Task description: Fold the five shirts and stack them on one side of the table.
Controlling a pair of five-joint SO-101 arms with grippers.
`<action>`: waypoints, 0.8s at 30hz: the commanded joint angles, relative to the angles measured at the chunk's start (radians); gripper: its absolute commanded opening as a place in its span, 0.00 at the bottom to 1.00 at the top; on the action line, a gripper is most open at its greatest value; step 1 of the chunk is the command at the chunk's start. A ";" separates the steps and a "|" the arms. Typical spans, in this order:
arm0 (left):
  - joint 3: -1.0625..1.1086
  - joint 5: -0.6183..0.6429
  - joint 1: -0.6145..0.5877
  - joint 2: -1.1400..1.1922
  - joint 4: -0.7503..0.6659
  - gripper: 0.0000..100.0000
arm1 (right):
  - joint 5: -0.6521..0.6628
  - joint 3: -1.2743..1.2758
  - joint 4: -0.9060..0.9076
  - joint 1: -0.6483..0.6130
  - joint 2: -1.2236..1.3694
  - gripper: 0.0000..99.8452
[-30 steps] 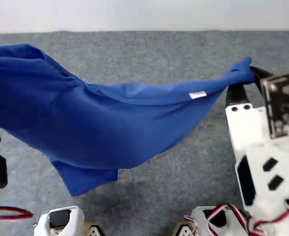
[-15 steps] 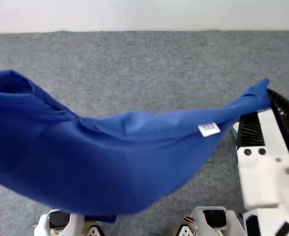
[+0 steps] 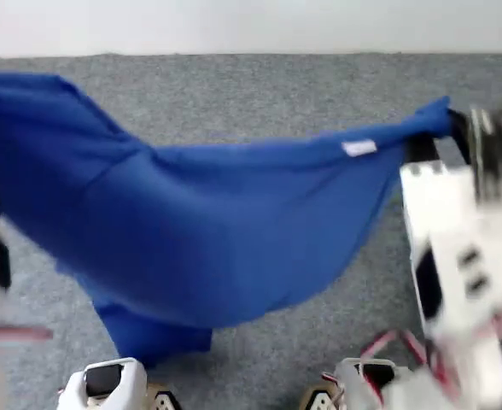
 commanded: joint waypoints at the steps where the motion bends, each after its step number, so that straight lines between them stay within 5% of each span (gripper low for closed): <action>1: 0.041 -0.018 0.003 0.097 -0.066 0.01 | -0.006 0.002 -0.047 0.008 0.140 0.01; 9: 0.151 -0.018 0.005 0.420 -0.219 0.01 | -0.008 0.002 -0.260 0.012 0.576 0.01; 18: 0.145 -0.021 0.000 0.875 -0.425 0.01 | -0.006 -0.005 -0.694 0.007 1.023 0.01; 24: -0.068 -0.021 -0.003 1.109 -0.414 0.01 | -0.011 -0.032 -0.891 -0.016 1.175 0.01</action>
